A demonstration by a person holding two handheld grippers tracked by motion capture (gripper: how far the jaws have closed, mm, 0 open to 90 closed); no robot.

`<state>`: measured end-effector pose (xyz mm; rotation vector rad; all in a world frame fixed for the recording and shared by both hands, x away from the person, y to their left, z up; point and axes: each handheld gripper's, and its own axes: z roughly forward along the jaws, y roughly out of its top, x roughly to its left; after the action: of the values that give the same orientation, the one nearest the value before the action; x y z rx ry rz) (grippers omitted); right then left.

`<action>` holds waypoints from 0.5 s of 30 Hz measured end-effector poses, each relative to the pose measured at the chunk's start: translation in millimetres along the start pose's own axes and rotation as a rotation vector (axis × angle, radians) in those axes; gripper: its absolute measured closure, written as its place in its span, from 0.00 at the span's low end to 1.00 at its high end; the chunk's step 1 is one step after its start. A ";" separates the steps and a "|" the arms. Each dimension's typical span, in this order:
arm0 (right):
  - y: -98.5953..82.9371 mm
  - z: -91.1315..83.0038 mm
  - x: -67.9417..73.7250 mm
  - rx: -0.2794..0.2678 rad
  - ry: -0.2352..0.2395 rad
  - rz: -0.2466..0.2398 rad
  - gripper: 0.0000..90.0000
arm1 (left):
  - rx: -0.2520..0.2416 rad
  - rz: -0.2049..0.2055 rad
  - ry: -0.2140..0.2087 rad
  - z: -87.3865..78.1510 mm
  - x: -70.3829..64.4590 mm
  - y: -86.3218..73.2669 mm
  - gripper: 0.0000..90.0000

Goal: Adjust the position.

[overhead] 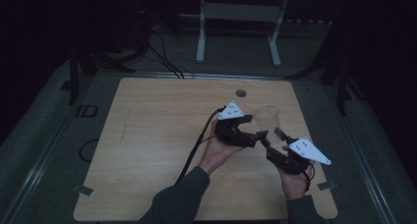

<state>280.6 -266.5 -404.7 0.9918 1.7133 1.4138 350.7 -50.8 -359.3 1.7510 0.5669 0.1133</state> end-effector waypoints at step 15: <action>-0.9 2.0 2.4 0.005 0.011 -0.001 0.47 | -0.010 -0.051 -0.020 13.2 0.3 2.7 0.20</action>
<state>281.1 -263.6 -406.0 0.9880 1.7256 1.4174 356.7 -62.8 -360.4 1.7246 0.5957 0.0629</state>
